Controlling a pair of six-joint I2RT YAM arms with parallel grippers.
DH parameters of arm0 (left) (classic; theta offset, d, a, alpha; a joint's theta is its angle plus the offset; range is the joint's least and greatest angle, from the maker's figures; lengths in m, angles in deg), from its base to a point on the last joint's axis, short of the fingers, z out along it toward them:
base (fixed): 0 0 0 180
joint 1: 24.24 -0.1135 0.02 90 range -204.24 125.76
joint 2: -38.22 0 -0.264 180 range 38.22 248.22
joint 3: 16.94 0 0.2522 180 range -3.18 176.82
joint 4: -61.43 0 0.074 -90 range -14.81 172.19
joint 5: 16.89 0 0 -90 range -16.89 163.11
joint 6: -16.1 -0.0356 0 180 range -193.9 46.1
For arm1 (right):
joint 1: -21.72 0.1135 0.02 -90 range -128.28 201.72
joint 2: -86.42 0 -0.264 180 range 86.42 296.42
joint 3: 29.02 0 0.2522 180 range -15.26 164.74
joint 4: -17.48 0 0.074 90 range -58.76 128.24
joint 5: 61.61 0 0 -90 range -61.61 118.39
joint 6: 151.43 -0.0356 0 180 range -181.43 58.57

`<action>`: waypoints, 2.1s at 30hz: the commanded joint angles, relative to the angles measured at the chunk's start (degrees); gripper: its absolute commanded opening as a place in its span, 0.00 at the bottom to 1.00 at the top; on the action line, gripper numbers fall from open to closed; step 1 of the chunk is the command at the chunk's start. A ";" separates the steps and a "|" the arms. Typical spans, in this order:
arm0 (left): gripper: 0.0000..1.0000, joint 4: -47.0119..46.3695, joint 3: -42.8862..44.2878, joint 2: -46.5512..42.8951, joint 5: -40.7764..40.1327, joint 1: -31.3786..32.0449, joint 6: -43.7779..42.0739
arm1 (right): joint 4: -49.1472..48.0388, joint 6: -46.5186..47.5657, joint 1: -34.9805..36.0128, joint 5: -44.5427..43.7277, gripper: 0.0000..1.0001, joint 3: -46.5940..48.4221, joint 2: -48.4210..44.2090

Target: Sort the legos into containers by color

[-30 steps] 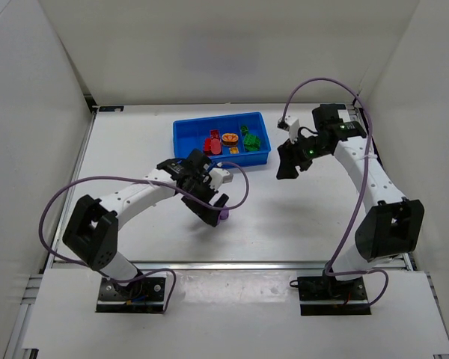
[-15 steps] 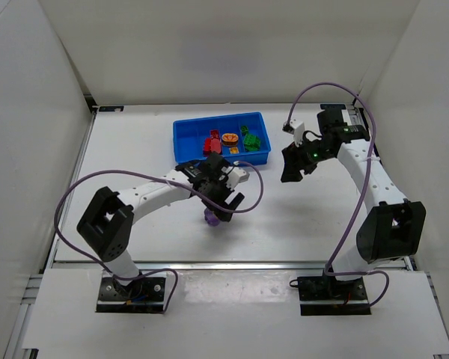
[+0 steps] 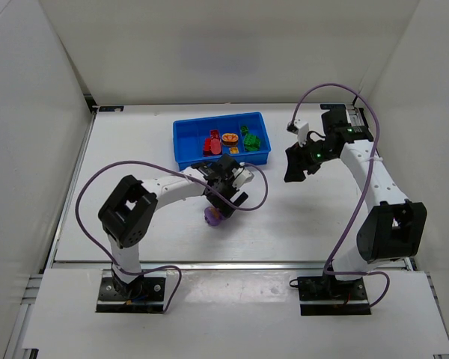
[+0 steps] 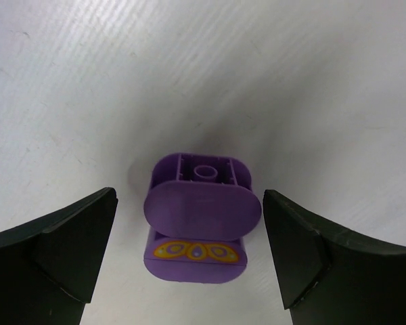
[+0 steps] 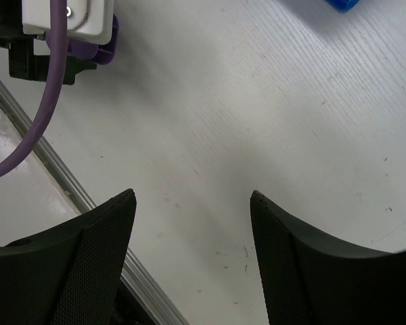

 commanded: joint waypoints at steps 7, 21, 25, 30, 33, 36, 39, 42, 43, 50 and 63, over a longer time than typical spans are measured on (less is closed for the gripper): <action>0.98 -0.95 4.23 2.10 0.04 0.29 -1.44 | -0.11 0.72 -1.26 0.76 0.72 -0.80 -2.12; 0.65 0.28 2.48 1.75 3.48 0.29 -0.21 | -0.38 0.72 -1.79 0.67 0.71 -0.97 -1.94; 0.65 1.34 2.13 2.02 3.21 0.29 0.14 | -0.29 0.81 -1.88 0.41 0.71 -0.80 -1.77; 0.86 1.96 2.21 2.63 1.99 0.29 0.31 | -0.38 0.72 -1.88 0.58 0.72 -0.71 -1.59; 0.91 2.04 2.21 1.94 0.76 0.29 0.14 | -0.38 0.72 -1.79 0.58 0.72 -0.71 -1.50; 0.94 1.87 1.87 -0.61 -0.73 0.29 0.14 | -0.20 0.81 -1.79 0.58 0.72 -0.88 -1.50; 0.94 1.87 0.90 -4.65 -2.32 0.29 0.32 | -0.46 0.72 -1.79 1.28 0.72 -1.15 -1.76; 0.95 1.95 -0.42 -9.40 -5.74 0.38 -0.04 | -0.64 0.63 -1.88 1.73 0.72 -1.24 -1.41; 0.96 2.22 -0.68 -11.41 -6.80 0.30 0.31 | -0.73 0.63 -1.79 1.99 0.72 -1.24 -1.33; 0.98 8.01 -2.36 -17.32 -8.57 0.38 2.94 | -0.55 0.46 -1.79 3.74 0.72 0.60 0.87; 0.99 10.84 -4.73 -14.42 -3.47 0.30 12.17 | 0.41 0.81 -1.62 3.40 0.72 2.54 2.72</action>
